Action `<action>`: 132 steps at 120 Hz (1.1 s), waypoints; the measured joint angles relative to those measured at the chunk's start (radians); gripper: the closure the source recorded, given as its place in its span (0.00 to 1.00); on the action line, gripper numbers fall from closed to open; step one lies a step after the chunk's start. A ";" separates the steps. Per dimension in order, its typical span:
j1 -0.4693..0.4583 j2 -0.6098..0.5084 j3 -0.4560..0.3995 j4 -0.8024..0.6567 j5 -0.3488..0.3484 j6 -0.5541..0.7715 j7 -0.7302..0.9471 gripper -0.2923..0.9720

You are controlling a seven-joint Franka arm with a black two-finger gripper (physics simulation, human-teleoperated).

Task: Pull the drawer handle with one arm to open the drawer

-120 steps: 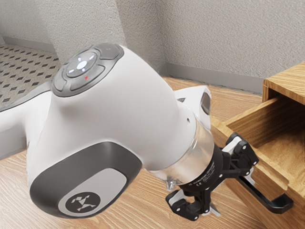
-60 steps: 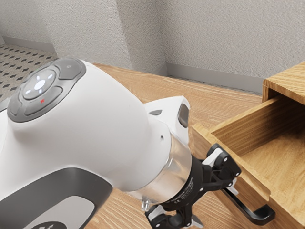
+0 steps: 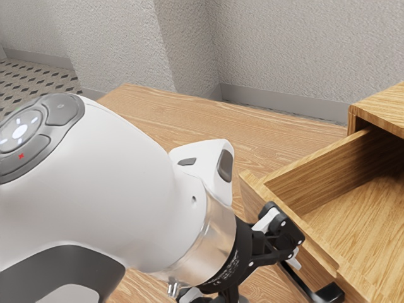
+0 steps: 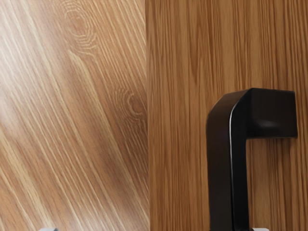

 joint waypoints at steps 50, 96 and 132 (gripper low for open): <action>0.000 -0.001 -0.002 0.063 0.004 -0.004 0.001 0.34; 0.002 0.133 -0.024 0.415 0.140 -0.143 0.011 0.33; 0.047 0.150 -0.021 0.574 0.125 -0.336 0.326 0.27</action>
